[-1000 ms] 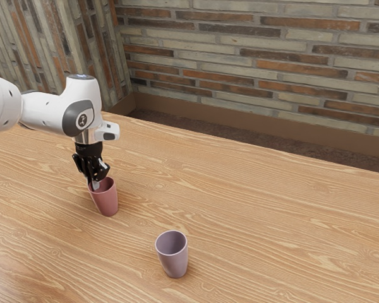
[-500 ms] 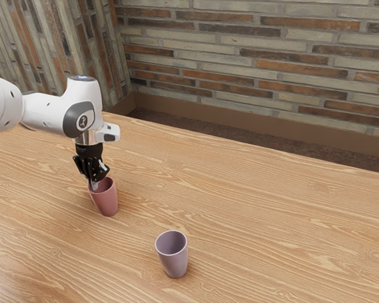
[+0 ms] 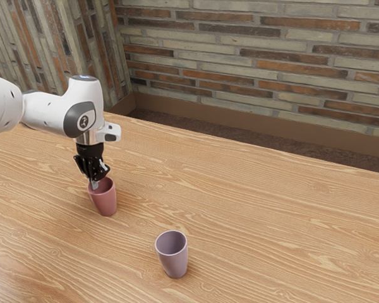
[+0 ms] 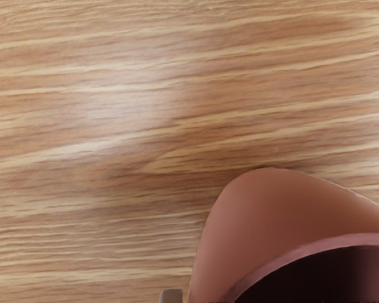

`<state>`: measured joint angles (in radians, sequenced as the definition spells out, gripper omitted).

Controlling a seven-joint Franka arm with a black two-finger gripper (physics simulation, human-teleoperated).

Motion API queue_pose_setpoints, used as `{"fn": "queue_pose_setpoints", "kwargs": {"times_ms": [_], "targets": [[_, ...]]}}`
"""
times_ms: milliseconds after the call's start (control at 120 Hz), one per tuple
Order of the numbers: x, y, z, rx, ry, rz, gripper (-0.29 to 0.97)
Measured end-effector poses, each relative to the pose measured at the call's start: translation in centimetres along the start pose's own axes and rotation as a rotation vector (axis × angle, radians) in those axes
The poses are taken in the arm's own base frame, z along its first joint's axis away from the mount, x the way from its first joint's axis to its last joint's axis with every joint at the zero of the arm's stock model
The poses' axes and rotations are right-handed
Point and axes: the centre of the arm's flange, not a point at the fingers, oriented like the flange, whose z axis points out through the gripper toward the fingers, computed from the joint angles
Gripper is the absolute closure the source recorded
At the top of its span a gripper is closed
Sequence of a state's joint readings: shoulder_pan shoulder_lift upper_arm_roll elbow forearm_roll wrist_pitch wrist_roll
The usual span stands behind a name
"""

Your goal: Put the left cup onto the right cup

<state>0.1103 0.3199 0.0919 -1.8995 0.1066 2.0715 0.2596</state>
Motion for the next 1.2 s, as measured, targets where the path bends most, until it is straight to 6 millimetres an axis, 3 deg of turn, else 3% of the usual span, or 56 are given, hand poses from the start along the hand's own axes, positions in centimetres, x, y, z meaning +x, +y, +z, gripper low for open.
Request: {"fn": "queue_pose_setpoints", "kwargs": {"times_ms": [267,600,1200], "targets": [[0.0,0.4,-1.0,0.006,0.016,0.005,0.79],[-0.6,1.4,-4.5,0.022,0.069,0.02,0.79],[-1.6,5.0,-10.1,0.041,0.138,0.078,0.79]]}}
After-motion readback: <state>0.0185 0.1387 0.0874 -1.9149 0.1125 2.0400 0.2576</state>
